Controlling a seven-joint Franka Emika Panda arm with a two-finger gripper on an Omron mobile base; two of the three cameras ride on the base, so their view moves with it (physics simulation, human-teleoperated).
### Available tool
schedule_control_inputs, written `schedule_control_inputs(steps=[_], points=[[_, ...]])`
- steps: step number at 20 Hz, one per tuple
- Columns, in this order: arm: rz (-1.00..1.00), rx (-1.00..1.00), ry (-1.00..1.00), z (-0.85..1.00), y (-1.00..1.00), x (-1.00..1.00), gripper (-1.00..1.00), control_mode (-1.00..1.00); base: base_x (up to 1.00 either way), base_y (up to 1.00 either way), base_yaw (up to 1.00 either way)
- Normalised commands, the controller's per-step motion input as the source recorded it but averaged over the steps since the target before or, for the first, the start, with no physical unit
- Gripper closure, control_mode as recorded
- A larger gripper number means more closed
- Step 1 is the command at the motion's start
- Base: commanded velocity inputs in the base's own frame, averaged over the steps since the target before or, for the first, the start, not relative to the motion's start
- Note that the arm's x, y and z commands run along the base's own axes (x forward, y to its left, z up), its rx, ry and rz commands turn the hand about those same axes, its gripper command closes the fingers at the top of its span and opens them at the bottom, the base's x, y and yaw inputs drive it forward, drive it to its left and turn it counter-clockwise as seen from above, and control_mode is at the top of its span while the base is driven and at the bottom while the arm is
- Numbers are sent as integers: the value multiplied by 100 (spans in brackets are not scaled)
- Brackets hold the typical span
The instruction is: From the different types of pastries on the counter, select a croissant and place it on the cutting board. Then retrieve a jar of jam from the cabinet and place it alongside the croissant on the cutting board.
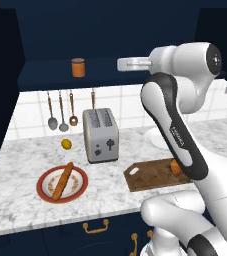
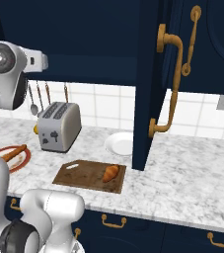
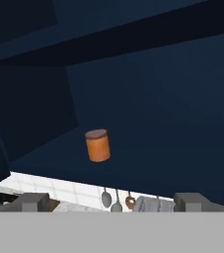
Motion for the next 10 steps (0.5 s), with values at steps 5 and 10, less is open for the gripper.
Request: schedule_control_inputs(steps=[5, 10], points=[[0, -3, 2, 1, 16, 0, -100, -100, 0, 0, 0], [0, 0, 5, -20, 19, 3, -100, -100, 0, 0, 0]])
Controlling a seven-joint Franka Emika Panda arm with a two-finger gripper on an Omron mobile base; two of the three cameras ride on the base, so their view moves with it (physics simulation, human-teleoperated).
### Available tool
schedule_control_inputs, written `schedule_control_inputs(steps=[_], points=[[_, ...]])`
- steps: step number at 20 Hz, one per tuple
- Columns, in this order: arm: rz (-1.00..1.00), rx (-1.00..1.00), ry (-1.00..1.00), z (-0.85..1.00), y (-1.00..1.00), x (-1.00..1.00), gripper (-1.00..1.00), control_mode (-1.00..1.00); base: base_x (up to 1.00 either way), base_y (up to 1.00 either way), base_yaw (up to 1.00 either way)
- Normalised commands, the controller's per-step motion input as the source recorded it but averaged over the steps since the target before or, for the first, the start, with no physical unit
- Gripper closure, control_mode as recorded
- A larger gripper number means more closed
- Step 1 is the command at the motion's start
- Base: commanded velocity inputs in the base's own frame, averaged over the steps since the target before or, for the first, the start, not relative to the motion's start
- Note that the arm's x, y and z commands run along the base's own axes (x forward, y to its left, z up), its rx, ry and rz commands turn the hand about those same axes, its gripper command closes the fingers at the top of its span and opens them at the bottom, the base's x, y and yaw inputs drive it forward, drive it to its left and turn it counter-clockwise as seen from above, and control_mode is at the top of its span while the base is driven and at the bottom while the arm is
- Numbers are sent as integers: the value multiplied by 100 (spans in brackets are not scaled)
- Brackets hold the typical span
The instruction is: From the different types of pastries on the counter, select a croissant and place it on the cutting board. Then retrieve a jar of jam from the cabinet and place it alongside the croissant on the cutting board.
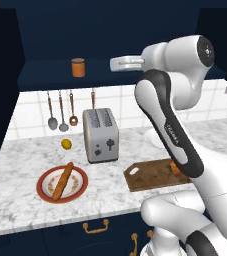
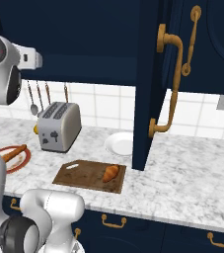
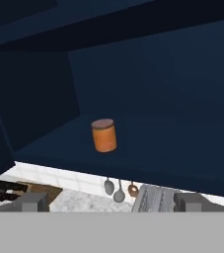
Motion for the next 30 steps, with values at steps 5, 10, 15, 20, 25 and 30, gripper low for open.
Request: schedule_control_inputs(steps=[5, 10, 15, 20, 25, 30], points=[[0, -3, 12, -24, 25, 29, -100, -100, 0, 0, 0], [0, -4, 6, 0, 20, 37, -100, -100, 0, 0, 0], [0, -3, 4, -5, 28, 36, -100, -100, 0, 0, 0], [0, 0, -1, -29, 24, 23, -100, -100, 0, 0, 0], [0, 0, -7, -18, 21, 9, -100, -100, 0, 0, 0], [-2, -1, -5, 1, 17, 21, -100, -100, 0, 0, 0]])
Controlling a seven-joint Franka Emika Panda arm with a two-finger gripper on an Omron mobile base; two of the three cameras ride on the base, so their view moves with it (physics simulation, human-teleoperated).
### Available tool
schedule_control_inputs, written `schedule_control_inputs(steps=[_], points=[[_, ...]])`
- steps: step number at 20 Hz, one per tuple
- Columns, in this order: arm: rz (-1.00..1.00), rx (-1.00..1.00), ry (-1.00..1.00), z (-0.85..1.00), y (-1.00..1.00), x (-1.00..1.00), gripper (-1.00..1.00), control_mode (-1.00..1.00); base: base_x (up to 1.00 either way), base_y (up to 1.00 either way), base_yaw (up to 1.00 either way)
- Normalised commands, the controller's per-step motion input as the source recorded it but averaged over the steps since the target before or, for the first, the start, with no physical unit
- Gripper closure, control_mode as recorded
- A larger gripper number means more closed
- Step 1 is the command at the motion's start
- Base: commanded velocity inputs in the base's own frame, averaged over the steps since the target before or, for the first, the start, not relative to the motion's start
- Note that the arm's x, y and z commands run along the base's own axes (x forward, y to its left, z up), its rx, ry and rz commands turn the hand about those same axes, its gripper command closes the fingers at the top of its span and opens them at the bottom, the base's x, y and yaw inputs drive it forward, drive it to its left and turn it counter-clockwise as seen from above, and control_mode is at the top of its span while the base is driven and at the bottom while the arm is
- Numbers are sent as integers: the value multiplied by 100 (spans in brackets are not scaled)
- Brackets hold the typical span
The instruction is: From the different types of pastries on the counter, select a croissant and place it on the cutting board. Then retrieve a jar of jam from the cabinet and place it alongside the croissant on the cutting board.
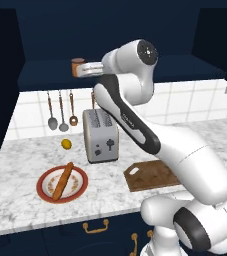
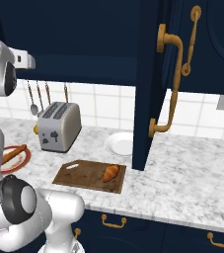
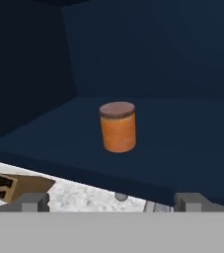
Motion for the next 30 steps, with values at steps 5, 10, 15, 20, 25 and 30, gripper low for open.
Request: schedule_control_inputs(steps=[5, 10, 15, 20, 25, 30], points=[[-1, 0, 0, 0, 4, 26, -100, -100, 0, 0, 0], [-4, 0, 0, 0, 11, 43, -100, -100, 0, 0, 0], [-4, 0, 0, -5, 30, 47, -100, -100, 0, 0, 0], [-3, 0, 1, -12, 27, 42, -100, -100, 0, 0, 0], [-3, 0, 2, -1, 7, 40, -100, -100, 0, 0, 0], [-1, 0, 4, 0, 1, 22, -100, -100, 0, 0, 0]])
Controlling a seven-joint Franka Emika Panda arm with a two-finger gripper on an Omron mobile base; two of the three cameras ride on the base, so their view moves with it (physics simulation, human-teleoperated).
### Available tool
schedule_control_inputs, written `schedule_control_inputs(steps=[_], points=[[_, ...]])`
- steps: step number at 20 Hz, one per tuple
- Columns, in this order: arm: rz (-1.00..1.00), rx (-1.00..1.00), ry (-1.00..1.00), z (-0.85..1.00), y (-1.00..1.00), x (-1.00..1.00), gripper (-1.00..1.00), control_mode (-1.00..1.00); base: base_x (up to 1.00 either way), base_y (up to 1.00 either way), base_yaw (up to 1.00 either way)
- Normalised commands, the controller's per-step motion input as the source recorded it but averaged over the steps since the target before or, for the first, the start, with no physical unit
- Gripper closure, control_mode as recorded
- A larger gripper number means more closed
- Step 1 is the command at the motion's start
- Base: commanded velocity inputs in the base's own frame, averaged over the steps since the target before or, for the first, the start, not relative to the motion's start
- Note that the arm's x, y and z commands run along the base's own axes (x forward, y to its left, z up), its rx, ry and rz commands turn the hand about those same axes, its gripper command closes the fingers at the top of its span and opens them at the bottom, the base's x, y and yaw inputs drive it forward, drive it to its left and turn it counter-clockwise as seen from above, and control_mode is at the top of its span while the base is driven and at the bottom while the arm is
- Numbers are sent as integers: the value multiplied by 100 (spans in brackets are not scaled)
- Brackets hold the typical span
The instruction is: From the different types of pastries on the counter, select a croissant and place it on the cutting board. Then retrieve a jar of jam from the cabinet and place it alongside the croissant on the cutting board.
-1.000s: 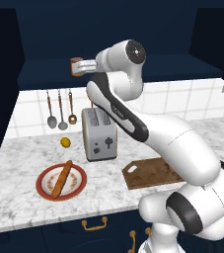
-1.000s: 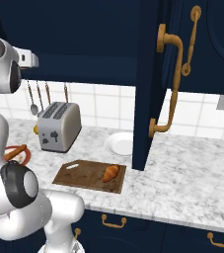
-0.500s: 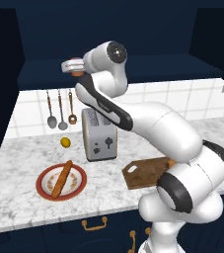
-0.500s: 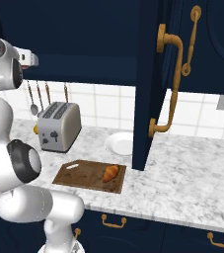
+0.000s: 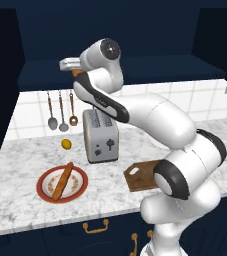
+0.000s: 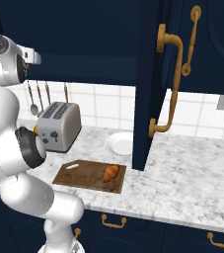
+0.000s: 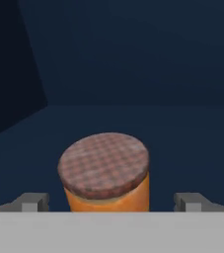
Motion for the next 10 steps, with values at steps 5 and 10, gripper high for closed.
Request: schedule_control_inputs(steps=[5, 10], points=[[0, 0, 1, 0, 1, 7, -100, -100, 0, 0, 0], [0, 0, 0, 0, 12, 1, 100, -100, 0, 0, 0]])
